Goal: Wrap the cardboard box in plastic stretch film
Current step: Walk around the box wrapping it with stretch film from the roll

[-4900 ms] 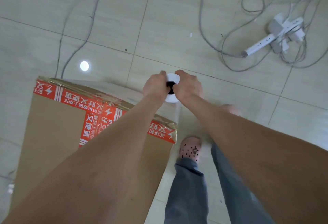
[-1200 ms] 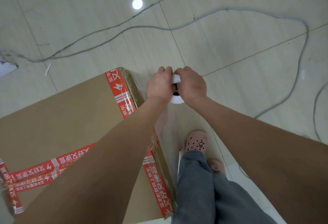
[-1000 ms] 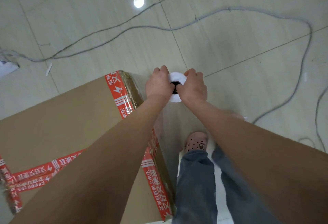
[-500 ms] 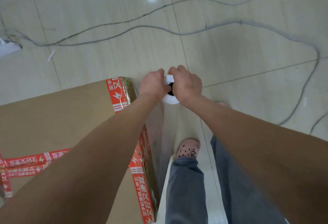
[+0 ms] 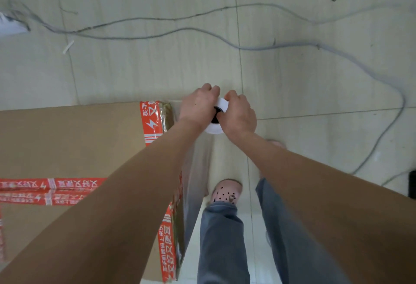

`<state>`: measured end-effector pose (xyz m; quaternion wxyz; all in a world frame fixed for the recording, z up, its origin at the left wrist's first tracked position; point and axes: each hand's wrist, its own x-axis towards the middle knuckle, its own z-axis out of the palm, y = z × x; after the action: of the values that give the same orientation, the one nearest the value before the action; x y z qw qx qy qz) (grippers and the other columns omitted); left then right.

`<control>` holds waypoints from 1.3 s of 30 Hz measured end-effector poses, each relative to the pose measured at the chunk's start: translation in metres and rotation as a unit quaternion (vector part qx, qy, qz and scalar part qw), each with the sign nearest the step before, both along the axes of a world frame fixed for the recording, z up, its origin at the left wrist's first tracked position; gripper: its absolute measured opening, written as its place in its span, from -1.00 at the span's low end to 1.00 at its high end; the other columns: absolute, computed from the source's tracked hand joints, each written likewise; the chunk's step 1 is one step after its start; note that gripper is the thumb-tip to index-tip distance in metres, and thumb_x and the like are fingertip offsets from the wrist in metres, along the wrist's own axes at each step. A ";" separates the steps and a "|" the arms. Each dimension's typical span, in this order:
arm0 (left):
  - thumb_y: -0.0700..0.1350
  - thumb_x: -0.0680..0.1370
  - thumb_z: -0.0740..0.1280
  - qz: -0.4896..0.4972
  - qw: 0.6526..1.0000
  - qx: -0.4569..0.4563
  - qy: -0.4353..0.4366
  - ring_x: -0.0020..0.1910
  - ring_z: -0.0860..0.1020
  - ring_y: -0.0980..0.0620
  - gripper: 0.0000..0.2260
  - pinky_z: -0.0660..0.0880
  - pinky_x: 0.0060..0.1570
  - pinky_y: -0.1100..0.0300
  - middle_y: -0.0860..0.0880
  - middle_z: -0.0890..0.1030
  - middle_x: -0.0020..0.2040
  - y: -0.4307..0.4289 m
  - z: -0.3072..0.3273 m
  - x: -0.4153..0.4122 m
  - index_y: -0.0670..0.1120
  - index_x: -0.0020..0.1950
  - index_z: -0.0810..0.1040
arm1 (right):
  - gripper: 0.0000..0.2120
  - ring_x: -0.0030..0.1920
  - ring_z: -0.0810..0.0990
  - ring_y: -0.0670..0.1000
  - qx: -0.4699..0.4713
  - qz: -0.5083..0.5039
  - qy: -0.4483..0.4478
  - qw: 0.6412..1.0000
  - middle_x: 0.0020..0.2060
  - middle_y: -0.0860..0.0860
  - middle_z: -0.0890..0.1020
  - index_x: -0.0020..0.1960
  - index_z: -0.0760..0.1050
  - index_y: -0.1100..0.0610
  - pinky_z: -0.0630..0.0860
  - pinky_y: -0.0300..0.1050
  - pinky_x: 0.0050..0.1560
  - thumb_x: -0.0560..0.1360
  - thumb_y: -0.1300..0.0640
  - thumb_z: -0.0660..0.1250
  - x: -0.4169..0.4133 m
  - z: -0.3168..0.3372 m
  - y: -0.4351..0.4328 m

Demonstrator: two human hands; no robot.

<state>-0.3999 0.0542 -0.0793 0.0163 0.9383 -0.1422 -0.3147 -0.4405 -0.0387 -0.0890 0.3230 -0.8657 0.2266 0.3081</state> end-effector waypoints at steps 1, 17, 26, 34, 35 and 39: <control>-0.20 0.50 0.25 -0.003 1.000 0.001 0.002 -0.02 0.52 -0.18 -0.76 0.34 -0.26 0.06 -0.16 0.47 0.07 0.001 0.000 0.004 -0.19 0.16 0.43 | -0.70 -0.04 0.54 0.15 -0.004 0.020 -0.008 1.000 0.07 0.06 0.47 0.20 0.39 0.07 0.39 -0.06 -0.17 0.48 0.19 0.27 0.003 0.000 -0.001; -0.19 0.51 0.30 0.161 0.986 0.037 -0.017 0.00 0.54 -0.22 -0.71 0.33 -0.24 0.05 -0.18 0.46 0.10 0.020 0.006 0.038 -0.19 0.20 0.35 | -0.71 0.02 0.55 0.19 -0.009 0.091 0.023 0.996 0.13 0.10 0.43 0.24 0.36 0.11 0.34 -0.07 -0.18 0.52 0.17 0.23 0.061 0.007 0.012; -0.21 0.50 0.25 0.035 0.999 0.032 -0.016 0.01 0.45 -0.12 -0.76 0.29 -0.28 0.09 -0.12 0.43 0.09 0.001 0.005 0.047 -0.15 0.16 0.39 | -0.78 -0.25 0.41 0.13 -0.010 0.090 0.009 0.996 0.07 0.09 0.44 0.17 0.37 0.11 0.29 -0.09 -0.26 0.53 0.20 0.19 0.061 0.007 0.004; -0.17 0.49 0.28 0.167 0.986 -0.011 -0.017 -0.05 0.51 -0.18 -0.79 0.30 -0.26 0.09 -0.13 0.47 0.02 0.027 0.002 0.072 -0.15 0.10 0.41 | -0.70 -0.17 0.47 0.13 -0.046 0.249 -0.056 0.966 0.11 0.04 0.44 0.22 0.40 0.06 0.30 -0.09 -0.25 0.50 0.20 0.23 0.109 0.013 0.019; -0.17 0.49 0.28 0.198 0.980 -0.019 -0.021 -0.08 0.52 -0.18 -0.81 0.30 -0.27 0.09 -0.13 0.47 0.00 0.030 0.001 0.074 -0.16 0.09 0.41 | -0.70 -0.08 0.50 0.13 -0.057 0.278 -0.069 0.957 0.13 0.04 0.43 0.24 0.39 0.07 0.31 -0.09 -0.25 0.51 0.20 0.24 0.114 0.013 0.024; -0.17 0.46 0.32 0.326 0.945 -0.031 -0.016 -0.14 0.48 -0.15 -0.79 0.35 -0.24 0.07 -0.12 0.47 -0.04 0.047 -0.001 0.082 -0.18 0.05 0.40 | -0.63 0.16 0.40 0.08 -0.085 0.299 -0.087 0.946 0.19 0.03 0.40 0.31 0.33 0.07 0.30 -0.08 -0.27 0.52 0.18 0.27 0.124 0.008 0.040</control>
<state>-0.3175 0.1015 -0.0798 0.1451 0.9374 0.1612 -0.2724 -0.3167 0.0018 -0.0812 0.1597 -0.9413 -0.0469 0.2935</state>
